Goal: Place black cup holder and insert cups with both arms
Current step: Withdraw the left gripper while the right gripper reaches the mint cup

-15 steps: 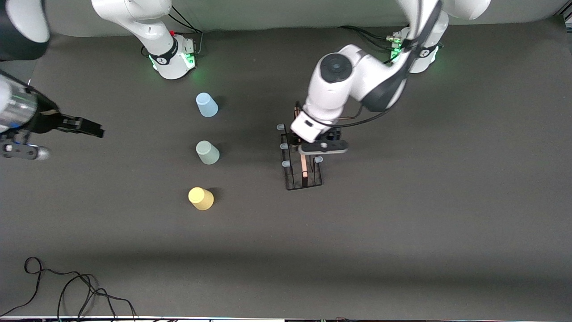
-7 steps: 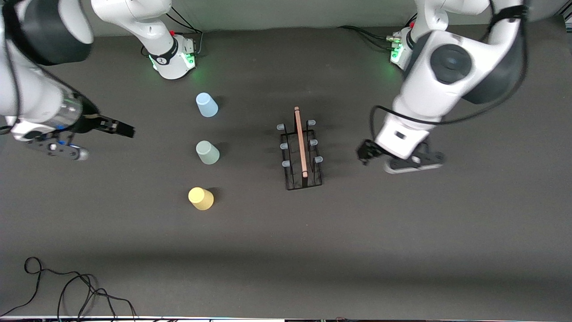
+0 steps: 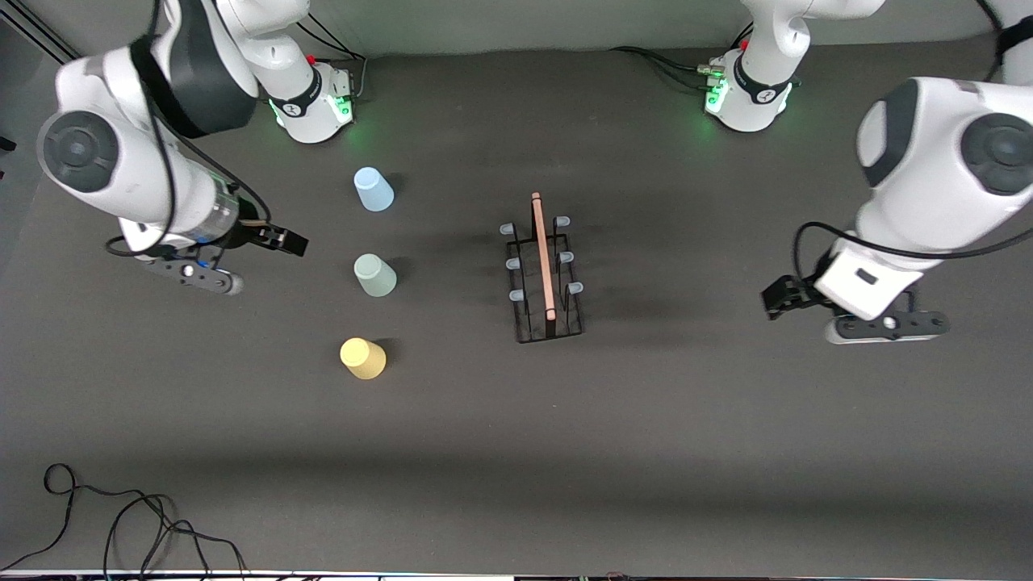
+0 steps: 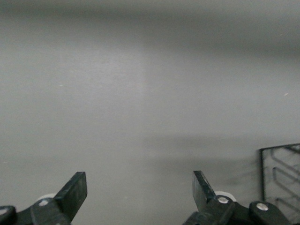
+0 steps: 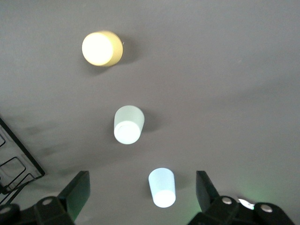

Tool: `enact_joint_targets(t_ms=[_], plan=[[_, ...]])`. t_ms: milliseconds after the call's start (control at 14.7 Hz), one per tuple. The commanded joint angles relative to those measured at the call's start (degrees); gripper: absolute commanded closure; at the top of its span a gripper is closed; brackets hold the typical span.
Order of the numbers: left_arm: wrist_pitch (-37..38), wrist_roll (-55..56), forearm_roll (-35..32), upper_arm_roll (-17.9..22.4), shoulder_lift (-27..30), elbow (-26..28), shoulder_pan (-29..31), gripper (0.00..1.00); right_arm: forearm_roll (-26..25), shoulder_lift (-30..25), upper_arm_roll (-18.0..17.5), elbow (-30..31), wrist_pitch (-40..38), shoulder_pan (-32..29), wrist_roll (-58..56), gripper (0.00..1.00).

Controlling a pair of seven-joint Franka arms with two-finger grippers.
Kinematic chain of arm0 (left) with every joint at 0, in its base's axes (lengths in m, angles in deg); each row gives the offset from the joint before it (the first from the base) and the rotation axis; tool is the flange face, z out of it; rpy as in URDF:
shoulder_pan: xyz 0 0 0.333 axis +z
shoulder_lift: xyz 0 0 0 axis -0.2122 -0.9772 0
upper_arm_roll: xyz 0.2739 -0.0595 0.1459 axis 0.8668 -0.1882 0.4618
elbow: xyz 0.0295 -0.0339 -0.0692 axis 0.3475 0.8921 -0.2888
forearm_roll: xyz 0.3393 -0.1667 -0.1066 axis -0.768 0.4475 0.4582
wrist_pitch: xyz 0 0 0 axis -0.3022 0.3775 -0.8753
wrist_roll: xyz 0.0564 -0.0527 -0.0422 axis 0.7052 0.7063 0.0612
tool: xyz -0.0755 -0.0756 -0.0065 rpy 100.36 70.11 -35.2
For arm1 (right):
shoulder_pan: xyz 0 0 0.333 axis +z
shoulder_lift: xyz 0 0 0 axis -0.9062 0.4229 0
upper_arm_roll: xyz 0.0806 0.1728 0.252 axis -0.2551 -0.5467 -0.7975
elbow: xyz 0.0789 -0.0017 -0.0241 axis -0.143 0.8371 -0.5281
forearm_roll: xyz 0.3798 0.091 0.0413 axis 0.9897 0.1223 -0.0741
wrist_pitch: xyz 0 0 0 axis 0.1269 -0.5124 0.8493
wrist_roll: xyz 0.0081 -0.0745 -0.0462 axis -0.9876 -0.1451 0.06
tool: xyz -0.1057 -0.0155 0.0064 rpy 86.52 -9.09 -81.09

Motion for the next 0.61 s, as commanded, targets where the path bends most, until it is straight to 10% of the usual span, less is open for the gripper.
enact_joint_targets(t_ms=[0,544], plan=[[1.48,-5.88,-0.83,-0.70,2.34,0.68,4.00,0.00,5.65,-2.75,0.74,8.17,6.48,0.58,1.22,0.01],[3.77,-15.83,-1.88,-0.70,10.16,4.89,11.39,0.01,6.29,-0.74,0.74,24.36,28.36,4.71,1.30,0.01]])
